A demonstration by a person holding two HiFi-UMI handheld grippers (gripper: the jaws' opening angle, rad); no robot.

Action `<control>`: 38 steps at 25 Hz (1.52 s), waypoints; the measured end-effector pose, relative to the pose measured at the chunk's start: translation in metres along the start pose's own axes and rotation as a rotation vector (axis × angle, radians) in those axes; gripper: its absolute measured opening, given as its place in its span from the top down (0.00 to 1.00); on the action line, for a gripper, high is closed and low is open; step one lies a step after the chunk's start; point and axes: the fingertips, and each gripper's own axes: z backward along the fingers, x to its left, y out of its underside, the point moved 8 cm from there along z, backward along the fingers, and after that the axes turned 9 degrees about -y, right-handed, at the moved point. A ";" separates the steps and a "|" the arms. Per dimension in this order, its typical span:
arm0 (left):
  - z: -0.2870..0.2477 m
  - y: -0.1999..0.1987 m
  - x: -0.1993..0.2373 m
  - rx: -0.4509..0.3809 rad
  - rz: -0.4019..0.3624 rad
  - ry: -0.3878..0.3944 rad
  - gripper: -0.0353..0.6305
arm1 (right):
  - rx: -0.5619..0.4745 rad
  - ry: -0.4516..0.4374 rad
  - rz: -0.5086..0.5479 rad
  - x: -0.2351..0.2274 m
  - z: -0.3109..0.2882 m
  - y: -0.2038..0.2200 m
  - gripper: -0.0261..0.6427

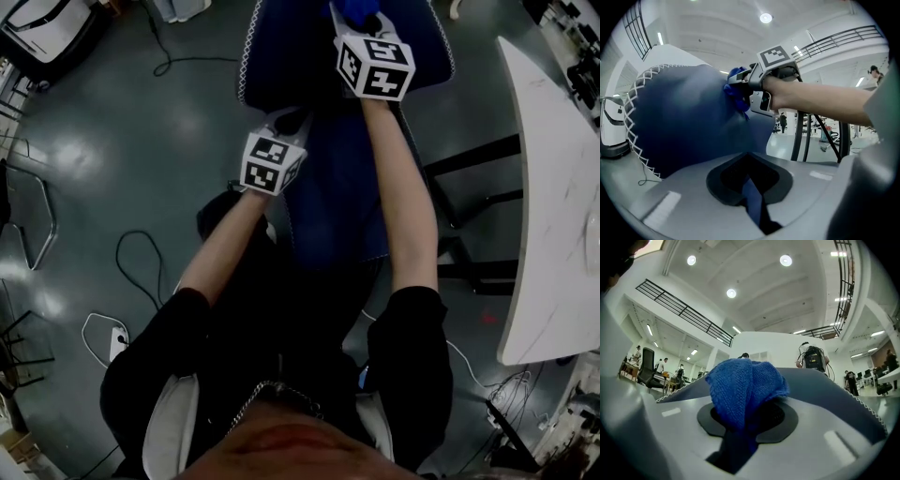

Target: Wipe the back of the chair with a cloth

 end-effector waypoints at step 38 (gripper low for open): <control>0.005 0.005 -0.005 0.009 0.031 -0.014 0.93 | 0.316 -0.071 -0.129 0.024 0.063 0.210 0.79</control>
